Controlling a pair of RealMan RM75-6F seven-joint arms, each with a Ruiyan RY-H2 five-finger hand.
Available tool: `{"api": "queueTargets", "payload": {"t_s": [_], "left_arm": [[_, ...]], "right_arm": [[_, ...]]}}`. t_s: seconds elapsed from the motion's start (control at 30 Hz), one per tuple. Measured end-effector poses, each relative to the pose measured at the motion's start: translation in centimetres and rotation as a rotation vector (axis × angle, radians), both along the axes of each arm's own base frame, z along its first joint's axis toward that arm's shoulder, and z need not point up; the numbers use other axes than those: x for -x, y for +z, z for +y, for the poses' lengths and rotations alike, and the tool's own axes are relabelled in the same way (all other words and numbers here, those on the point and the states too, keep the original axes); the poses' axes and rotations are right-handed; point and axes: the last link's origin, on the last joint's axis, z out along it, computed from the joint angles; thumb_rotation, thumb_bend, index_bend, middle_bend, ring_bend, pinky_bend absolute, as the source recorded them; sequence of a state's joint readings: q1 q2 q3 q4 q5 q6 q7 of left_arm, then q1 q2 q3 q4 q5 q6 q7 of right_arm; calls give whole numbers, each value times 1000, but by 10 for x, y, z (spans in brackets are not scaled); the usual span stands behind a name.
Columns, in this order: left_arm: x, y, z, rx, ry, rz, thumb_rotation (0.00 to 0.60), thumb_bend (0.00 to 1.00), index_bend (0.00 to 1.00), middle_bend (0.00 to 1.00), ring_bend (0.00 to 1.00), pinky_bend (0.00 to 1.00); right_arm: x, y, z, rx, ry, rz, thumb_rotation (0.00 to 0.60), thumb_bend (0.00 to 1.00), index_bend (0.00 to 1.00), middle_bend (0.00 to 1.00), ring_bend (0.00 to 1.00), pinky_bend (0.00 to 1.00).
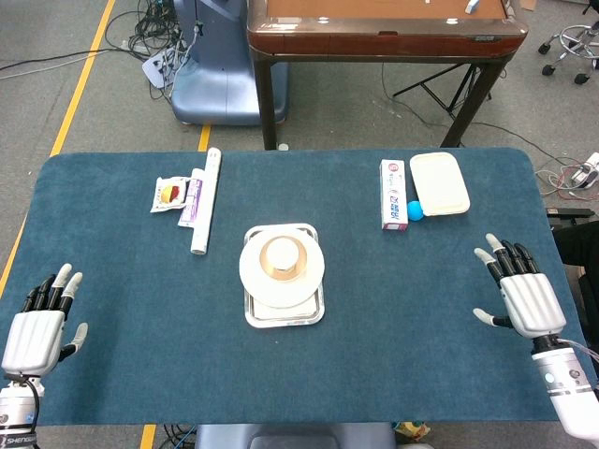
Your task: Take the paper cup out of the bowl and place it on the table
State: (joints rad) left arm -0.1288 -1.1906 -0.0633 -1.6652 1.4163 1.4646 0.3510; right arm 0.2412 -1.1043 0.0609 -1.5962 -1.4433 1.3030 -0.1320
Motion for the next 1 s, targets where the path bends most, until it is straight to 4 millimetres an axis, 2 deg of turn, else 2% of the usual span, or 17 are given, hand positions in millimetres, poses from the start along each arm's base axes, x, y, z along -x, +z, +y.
{"api": "queueTargets", "payload": {"t_s": [0.63,1.0], "left_arm": [[0,-4,4,15,-8,8,600,353,0,0,0,103],[3,-1,4,0,17,1,600,354,0,0,0,103]], "right_arm": [[4,-1,2,-12,-24,1,600,158,0,0,0,0],[1,-9,-18,-72,-38,-27,600,158,0,0,0,0]]}}
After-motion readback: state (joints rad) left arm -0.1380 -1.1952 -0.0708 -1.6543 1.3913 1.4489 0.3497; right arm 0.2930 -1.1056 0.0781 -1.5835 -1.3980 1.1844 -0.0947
